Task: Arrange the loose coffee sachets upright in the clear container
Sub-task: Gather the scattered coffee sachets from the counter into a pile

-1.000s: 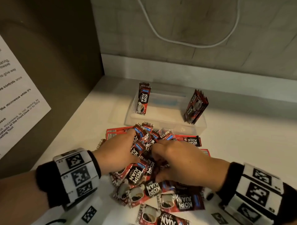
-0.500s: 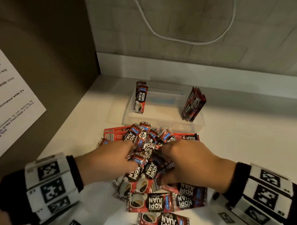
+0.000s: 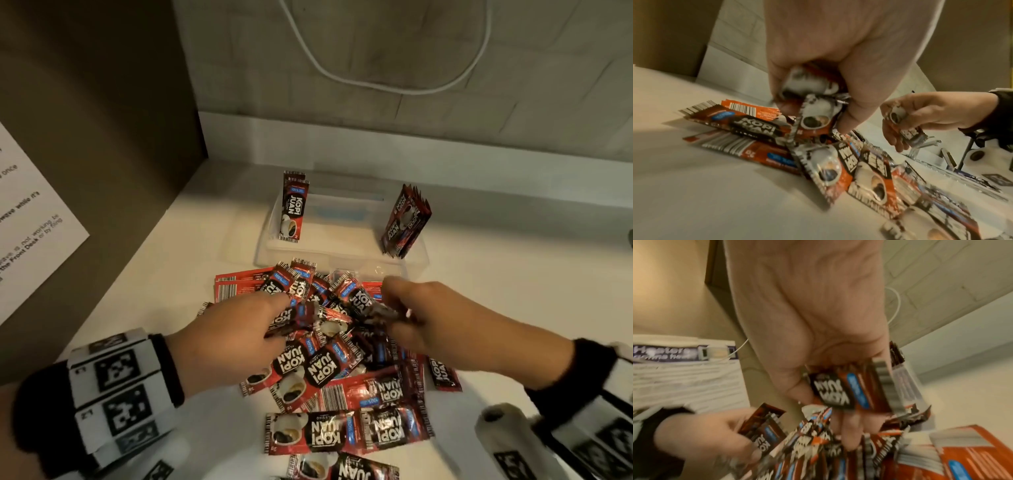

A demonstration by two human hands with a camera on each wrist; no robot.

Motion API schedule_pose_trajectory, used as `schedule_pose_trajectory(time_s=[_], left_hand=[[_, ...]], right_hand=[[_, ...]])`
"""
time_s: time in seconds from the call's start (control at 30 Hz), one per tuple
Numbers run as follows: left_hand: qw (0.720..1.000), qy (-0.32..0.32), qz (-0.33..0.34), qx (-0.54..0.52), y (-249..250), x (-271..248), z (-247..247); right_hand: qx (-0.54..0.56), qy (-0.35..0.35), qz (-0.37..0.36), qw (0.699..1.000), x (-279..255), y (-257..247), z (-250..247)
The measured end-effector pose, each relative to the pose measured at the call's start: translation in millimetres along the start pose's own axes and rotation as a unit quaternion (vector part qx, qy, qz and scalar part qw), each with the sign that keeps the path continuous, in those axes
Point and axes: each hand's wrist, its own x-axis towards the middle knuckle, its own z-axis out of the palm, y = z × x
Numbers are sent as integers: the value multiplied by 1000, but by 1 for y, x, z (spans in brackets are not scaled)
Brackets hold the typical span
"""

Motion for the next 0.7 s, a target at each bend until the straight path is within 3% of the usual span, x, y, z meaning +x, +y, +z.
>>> schedule_pose_trajectory(time_s=[0.17,0.33,0.57,0.7], left_hand=[[996,-4,1,-92,9,-5,-7],[998,-56,35,-1,26,-16,1],[993,-31,46,107,34,5,21],[996,-57,33,67,35,15,16]], right_hand=[[44,116,46,991,27,-4,1],[-50,88,82,991,46,-3,19],[88,141,37,985,28,2,-3],[122,88,-9,989,11,5,-4]])
